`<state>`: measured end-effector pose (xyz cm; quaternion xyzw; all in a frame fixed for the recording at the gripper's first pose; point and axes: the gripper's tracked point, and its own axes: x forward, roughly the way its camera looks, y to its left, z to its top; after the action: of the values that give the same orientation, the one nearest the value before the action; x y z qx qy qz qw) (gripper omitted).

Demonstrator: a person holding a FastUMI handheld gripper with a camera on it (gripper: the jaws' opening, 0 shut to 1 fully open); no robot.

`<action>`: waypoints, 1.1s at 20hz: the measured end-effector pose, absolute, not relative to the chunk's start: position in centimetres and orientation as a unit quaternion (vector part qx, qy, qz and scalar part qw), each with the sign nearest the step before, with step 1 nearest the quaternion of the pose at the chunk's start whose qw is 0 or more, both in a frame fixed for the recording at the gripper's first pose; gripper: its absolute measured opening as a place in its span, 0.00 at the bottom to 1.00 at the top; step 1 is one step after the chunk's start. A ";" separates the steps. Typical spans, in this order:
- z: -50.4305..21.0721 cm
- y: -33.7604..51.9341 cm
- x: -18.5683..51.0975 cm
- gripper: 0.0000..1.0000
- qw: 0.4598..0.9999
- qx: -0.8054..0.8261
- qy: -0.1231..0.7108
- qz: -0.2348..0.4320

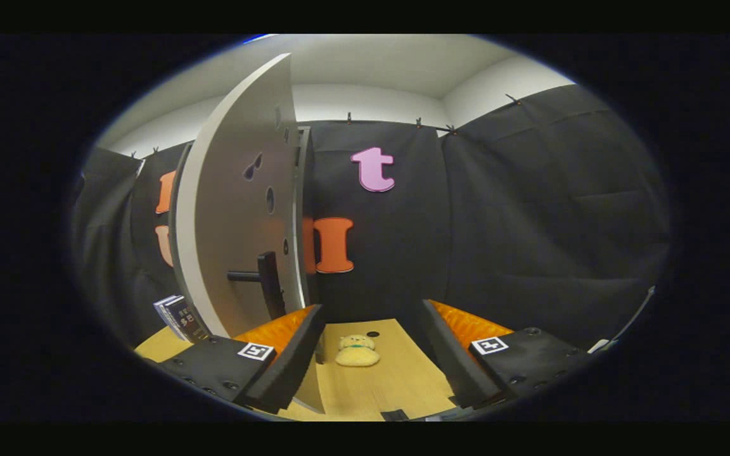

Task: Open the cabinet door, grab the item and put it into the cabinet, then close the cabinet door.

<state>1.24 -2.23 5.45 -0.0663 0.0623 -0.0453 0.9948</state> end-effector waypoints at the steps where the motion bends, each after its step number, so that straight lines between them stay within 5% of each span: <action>1: 5.6 -2.5 1.9 0.95 0.994 -0.074 0.059 -0.049; 22: 4.8 8.0 1.0 0.91 0.994 -0.093 0.052 -0.039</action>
<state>1.00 8.02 4.76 -0.0927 0.0522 -0.0391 0.9936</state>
